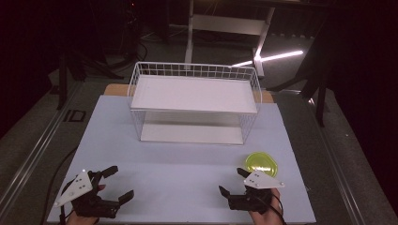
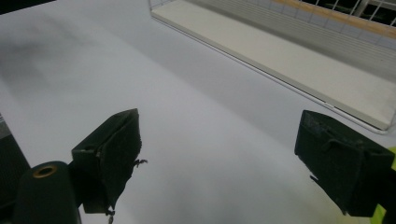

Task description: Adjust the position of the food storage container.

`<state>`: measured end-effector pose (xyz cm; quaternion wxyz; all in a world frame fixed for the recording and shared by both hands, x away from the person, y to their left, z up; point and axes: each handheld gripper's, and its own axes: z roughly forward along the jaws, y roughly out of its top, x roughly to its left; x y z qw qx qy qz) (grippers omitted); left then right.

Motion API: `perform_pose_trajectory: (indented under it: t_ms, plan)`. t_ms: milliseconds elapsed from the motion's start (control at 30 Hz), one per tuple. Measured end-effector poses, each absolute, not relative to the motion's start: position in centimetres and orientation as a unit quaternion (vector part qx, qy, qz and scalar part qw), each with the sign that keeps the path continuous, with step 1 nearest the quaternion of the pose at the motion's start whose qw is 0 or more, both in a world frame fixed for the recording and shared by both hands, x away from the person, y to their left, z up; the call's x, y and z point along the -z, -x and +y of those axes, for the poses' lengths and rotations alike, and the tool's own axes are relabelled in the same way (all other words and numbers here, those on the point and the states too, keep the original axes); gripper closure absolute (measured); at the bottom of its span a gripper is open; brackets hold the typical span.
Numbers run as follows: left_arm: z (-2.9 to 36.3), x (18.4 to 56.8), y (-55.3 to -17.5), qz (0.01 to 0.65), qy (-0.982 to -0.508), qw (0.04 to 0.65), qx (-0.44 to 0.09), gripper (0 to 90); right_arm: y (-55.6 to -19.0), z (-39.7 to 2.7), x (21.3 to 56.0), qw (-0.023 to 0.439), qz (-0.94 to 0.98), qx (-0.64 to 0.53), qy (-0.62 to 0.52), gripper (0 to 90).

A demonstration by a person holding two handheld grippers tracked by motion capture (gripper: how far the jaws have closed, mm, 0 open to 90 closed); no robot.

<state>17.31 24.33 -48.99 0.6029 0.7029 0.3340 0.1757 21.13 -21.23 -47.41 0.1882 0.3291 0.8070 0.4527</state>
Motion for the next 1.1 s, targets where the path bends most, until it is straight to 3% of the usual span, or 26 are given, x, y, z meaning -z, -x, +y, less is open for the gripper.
perform_pose_trajectory:
  t_ms: [467, 667, 1100]
  plan:
    - [24.2, 49.0, -17.2, 0.334, -0.703, 0.604, -0.175, 1.1, -19.5, -19.7, 45.5, 0.184, 0.815, -0.482, -0.264, 12.0]
    - [24.1, 49.1, -17.2, 0.332, -0.704, 0.603, -0.174, 1.1, -19.1, -19.4, 43.4, 0.162, 0.798, -0.52, -0.259, 13.4]
    - [24.2, 49.1, -17.2, 0.337, -0.701, 0.602, -0.178, 1.1, -21.3, -20.6, 40.5, 0.223, 0.779, -0.526, -0.258, 15.7]
